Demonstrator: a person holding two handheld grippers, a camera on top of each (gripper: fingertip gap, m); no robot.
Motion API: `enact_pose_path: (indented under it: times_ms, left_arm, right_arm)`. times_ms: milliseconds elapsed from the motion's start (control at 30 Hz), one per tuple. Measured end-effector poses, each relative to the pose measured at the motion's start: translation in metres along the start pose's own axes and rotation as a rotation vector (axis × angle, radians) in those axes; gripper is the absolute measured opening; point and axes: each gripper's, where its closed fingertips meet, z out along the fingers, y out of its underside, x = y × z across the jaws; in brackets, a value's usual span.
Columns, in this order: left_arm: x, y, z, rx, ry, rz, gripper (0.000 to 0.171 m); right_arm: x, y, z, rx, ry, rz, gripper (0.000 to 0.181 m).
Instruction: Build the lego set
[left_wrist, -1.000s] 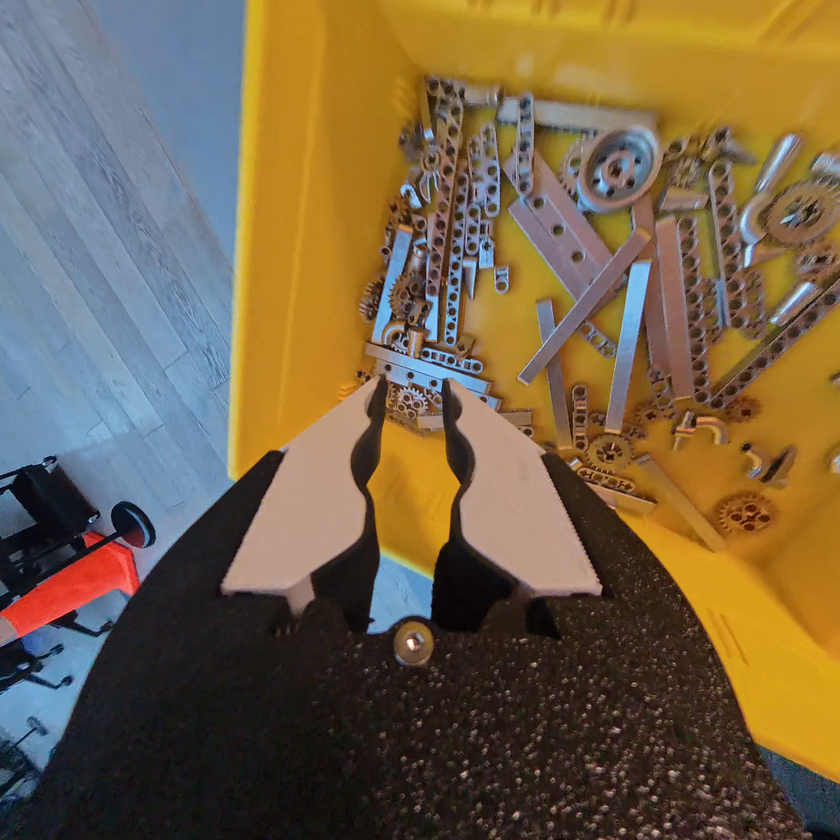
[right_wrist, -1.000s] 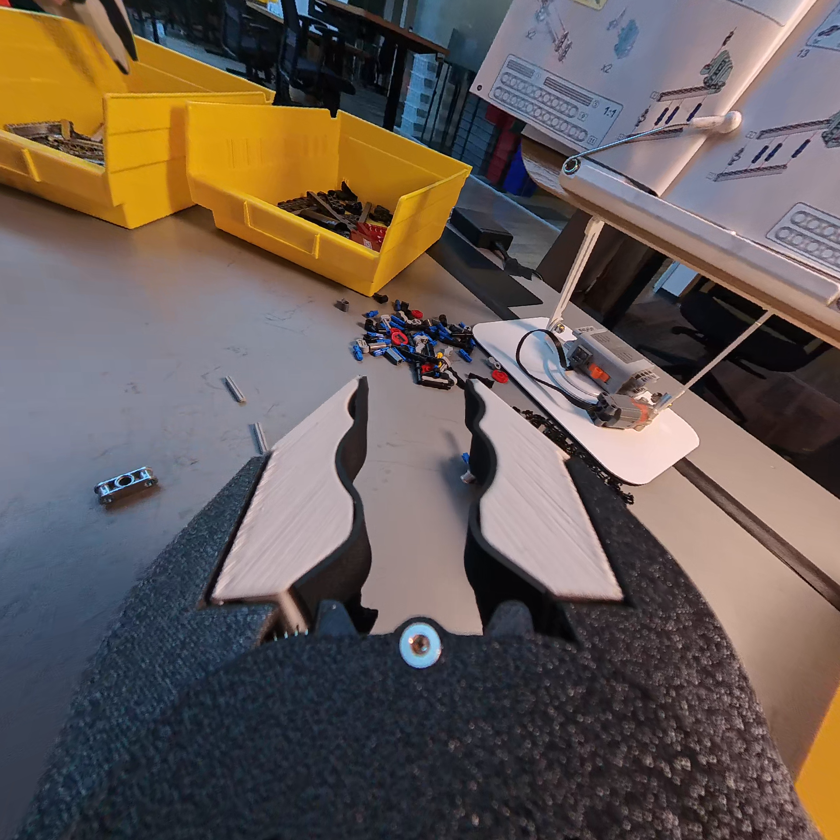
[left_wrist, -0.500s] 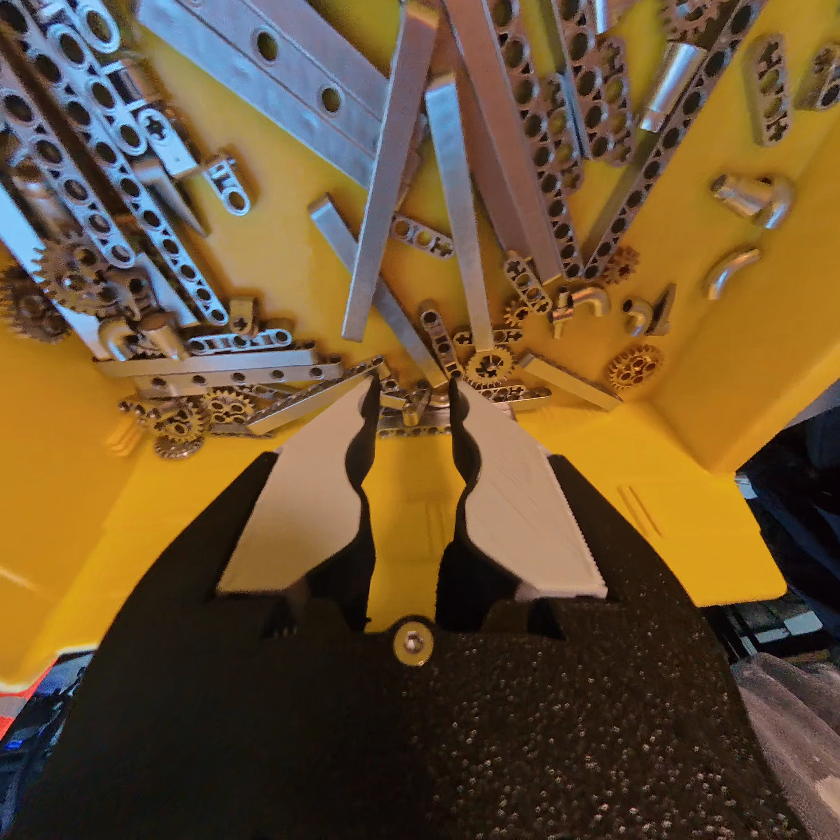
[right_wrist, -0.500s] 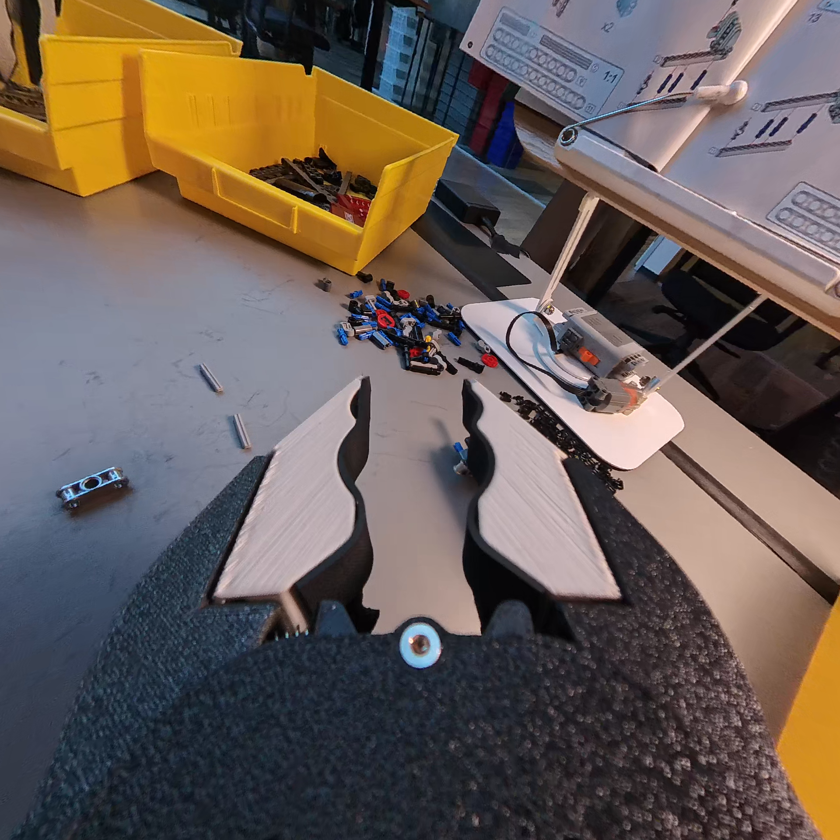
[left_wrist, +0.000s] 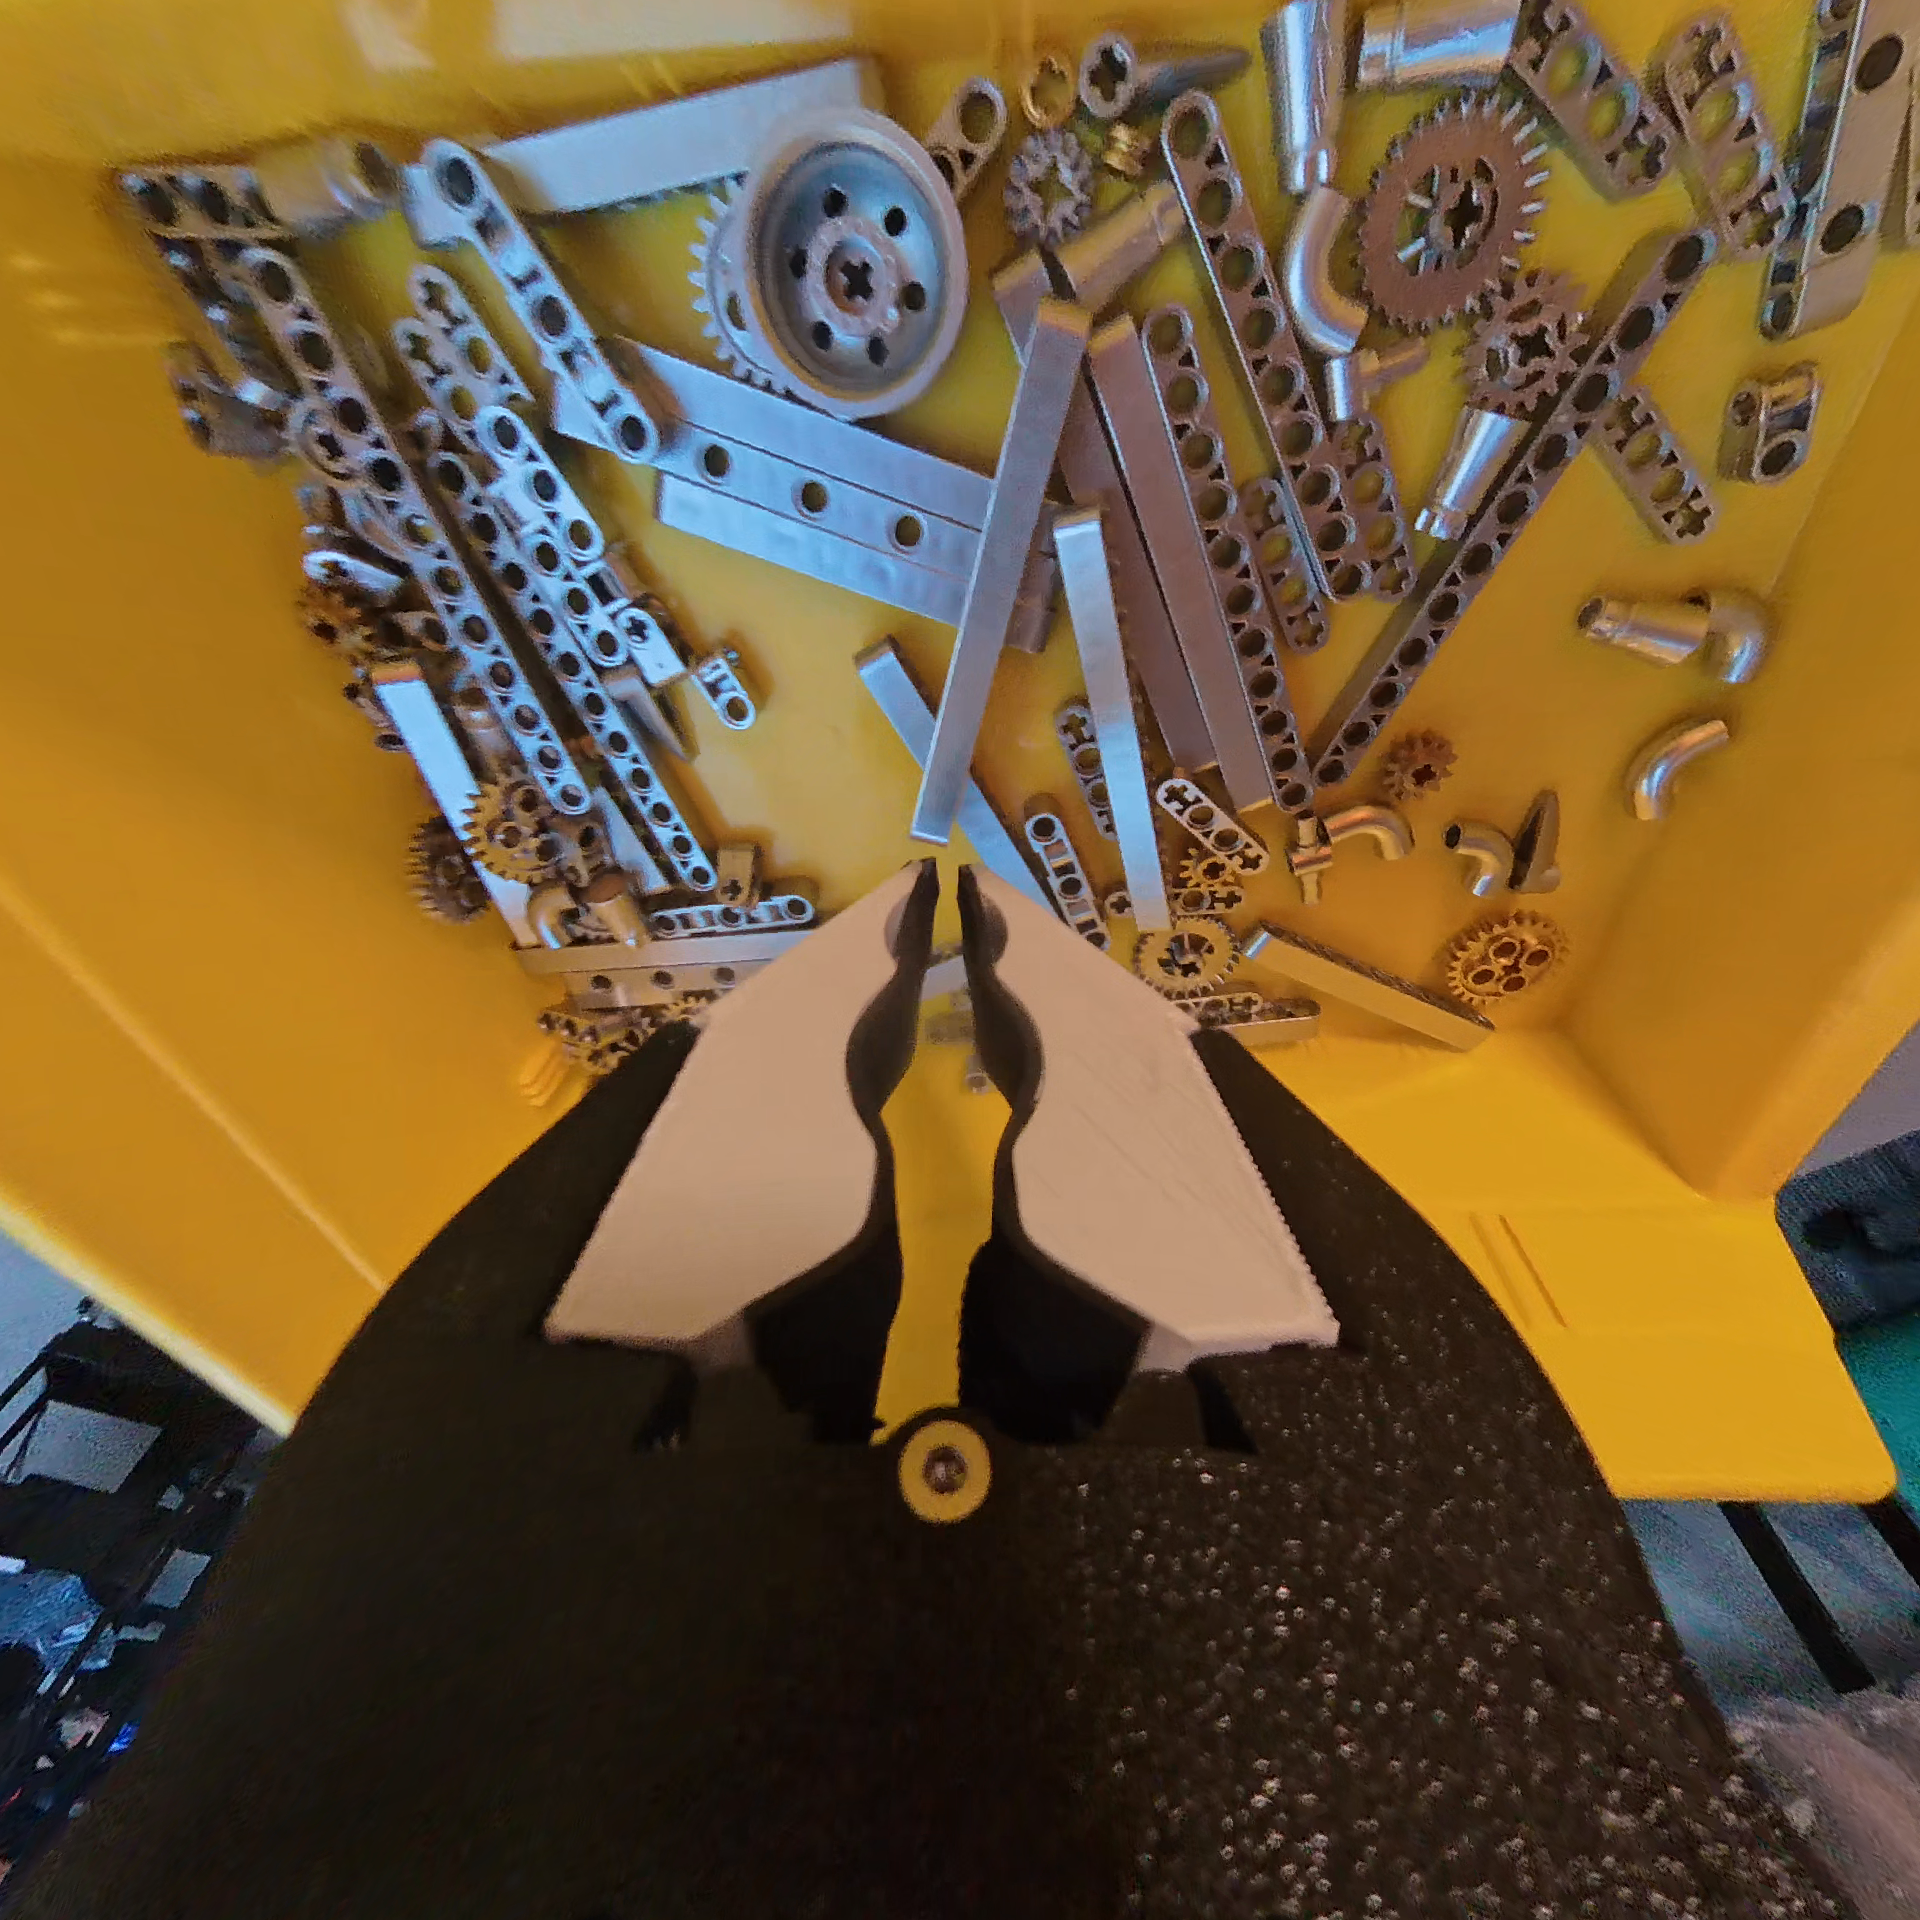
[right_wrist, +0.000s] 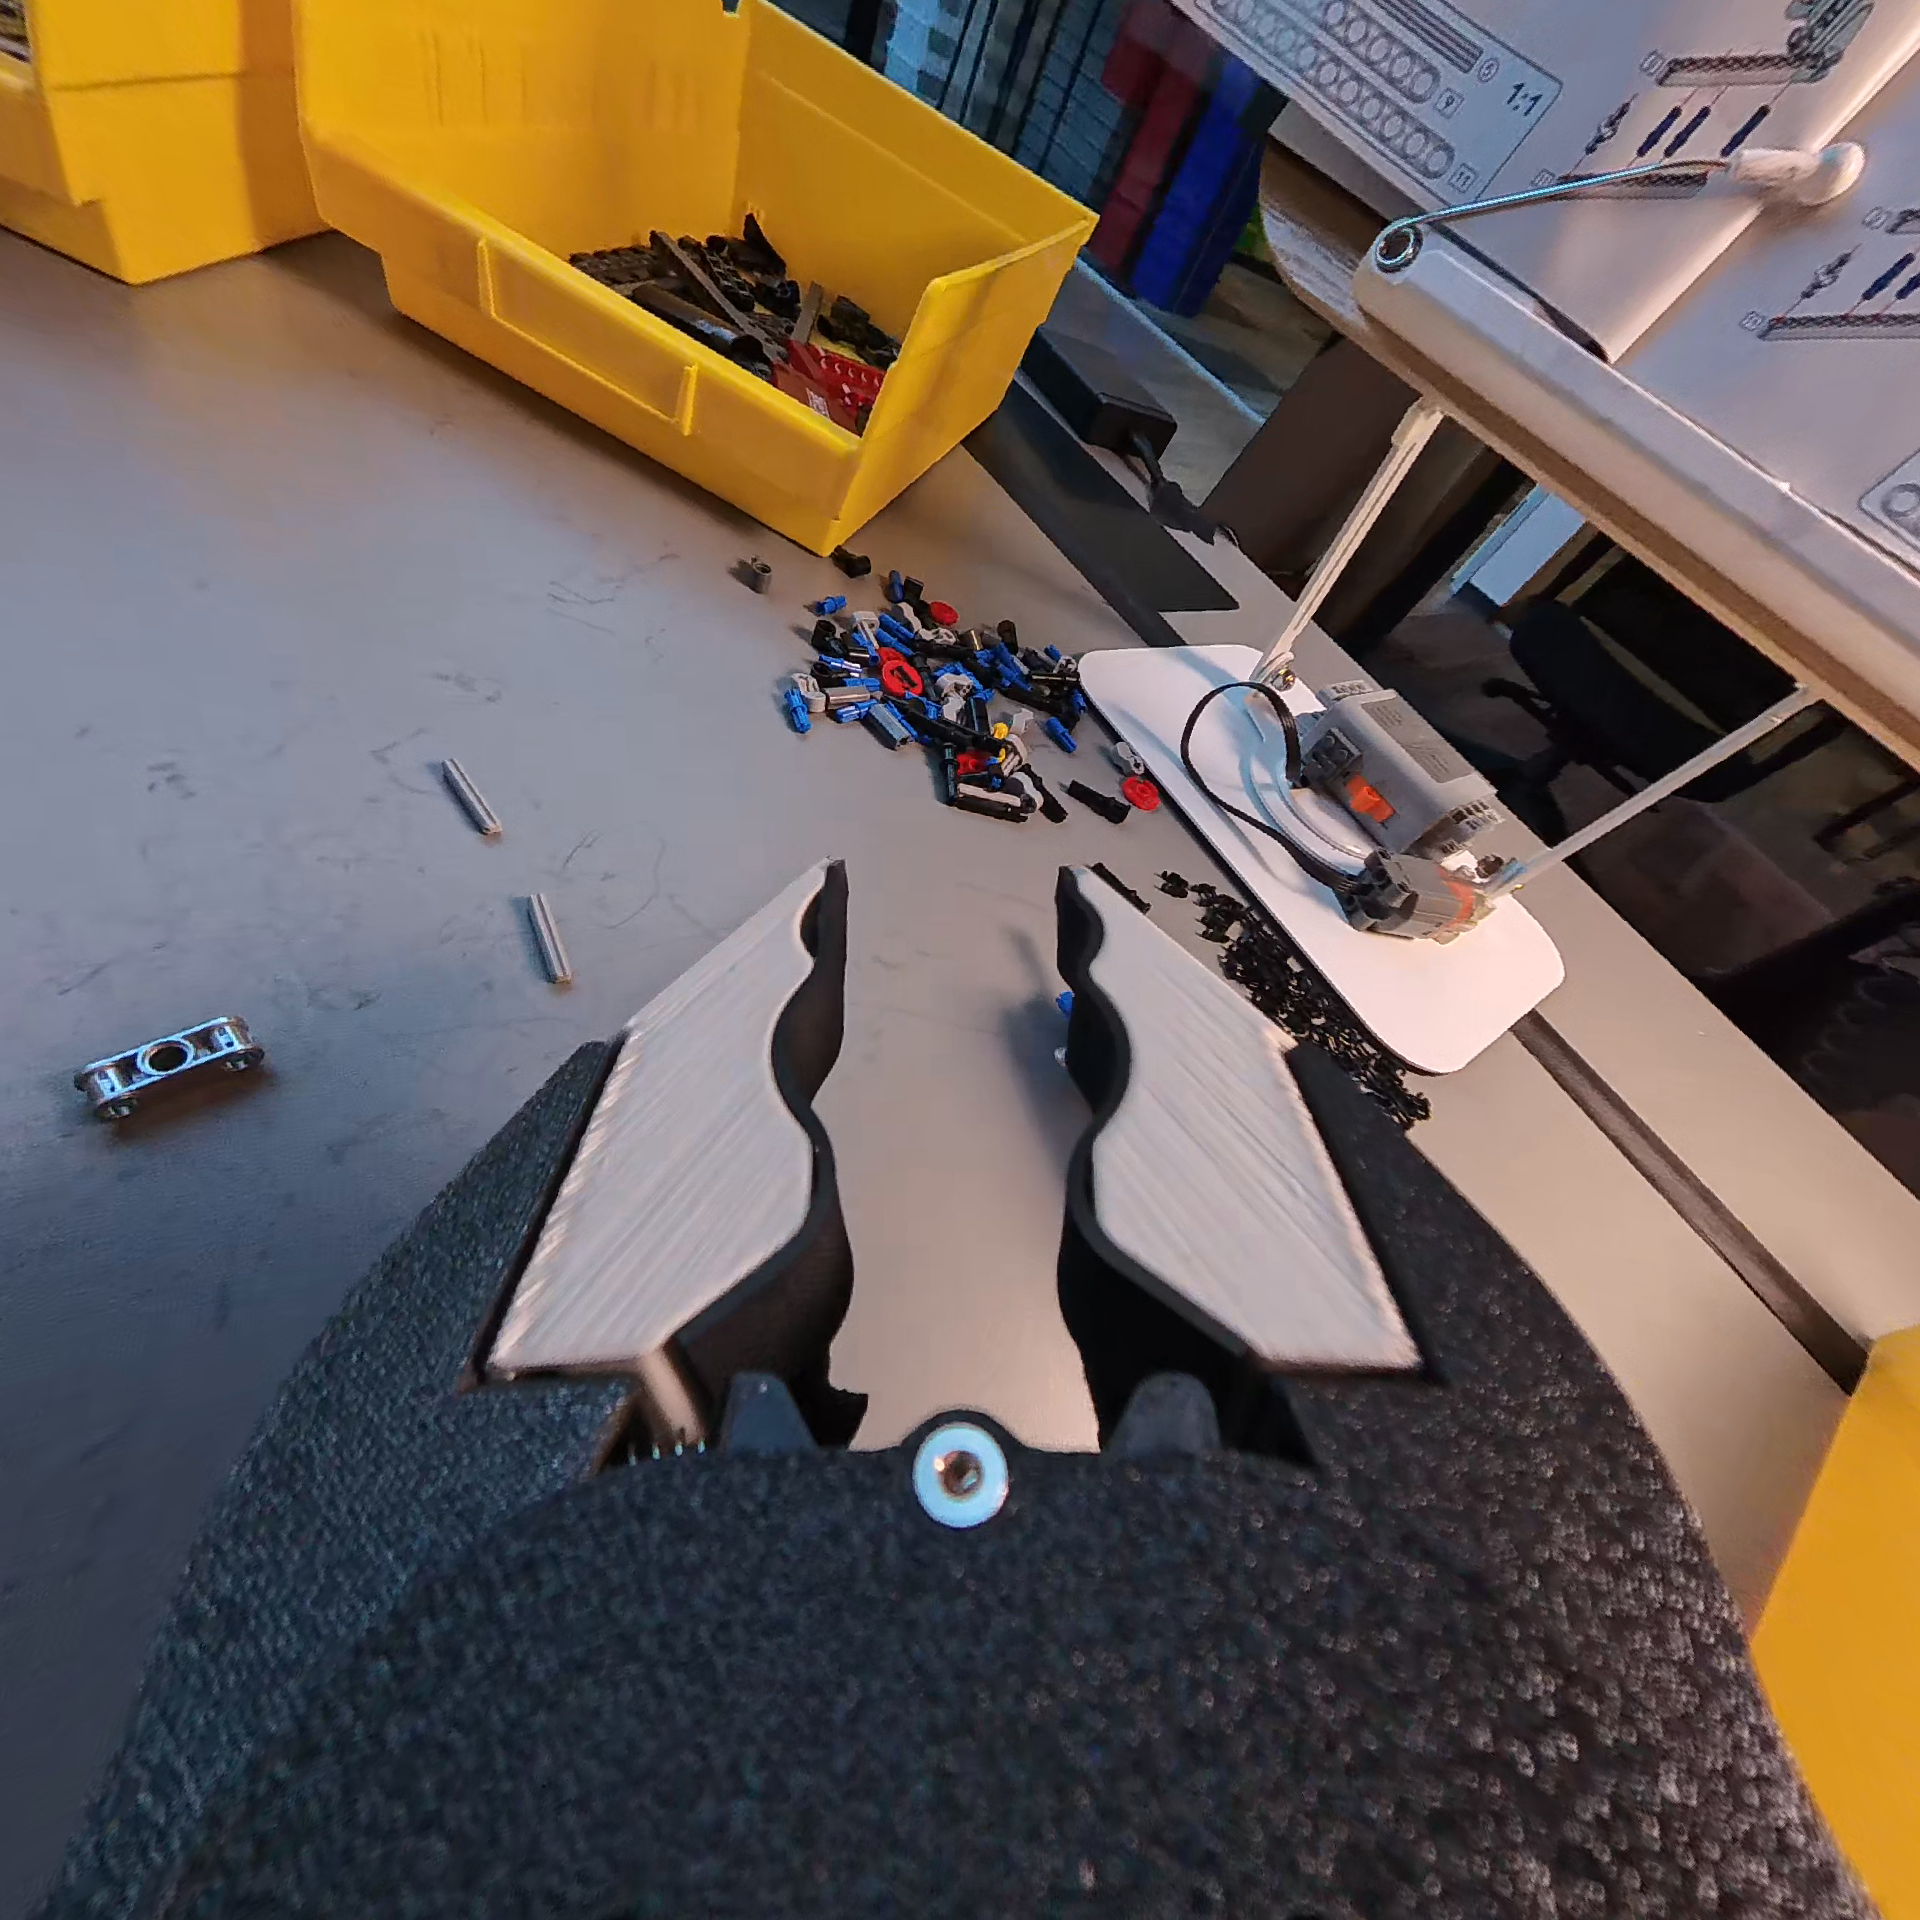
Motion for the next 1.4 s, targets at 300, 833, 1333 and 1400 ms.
enact_pose_path:
  times_ms: [300,833,1333,1400]
  left_arm:
    - [0.018,-0.033,-0.016,0.157,-0.032,0.046,0.018]
    - [0.029,-0.017,0.016,0.038,0.123,0.065,0.007]
    - [-0.002,-0.069,-0.030,0.460,0.041,-0.106,0.033]
    - [-0.008,-0.082,-0.017,0.429,-0.021,-0.060,0.040]
  right_arm:
    - [0.000,0.002,0.002,-0.011,-0.001,-0.006,0.038]
    - [0.003,0.000,-0.001,0.011,0.007,0.013,0.037]
    - [-0.001,0.001,0.000,0.008,-0.010,0.000,0.037]
    - [-0.001,0.000,-0.001,0.014,-0.005,-0.003,0.037]
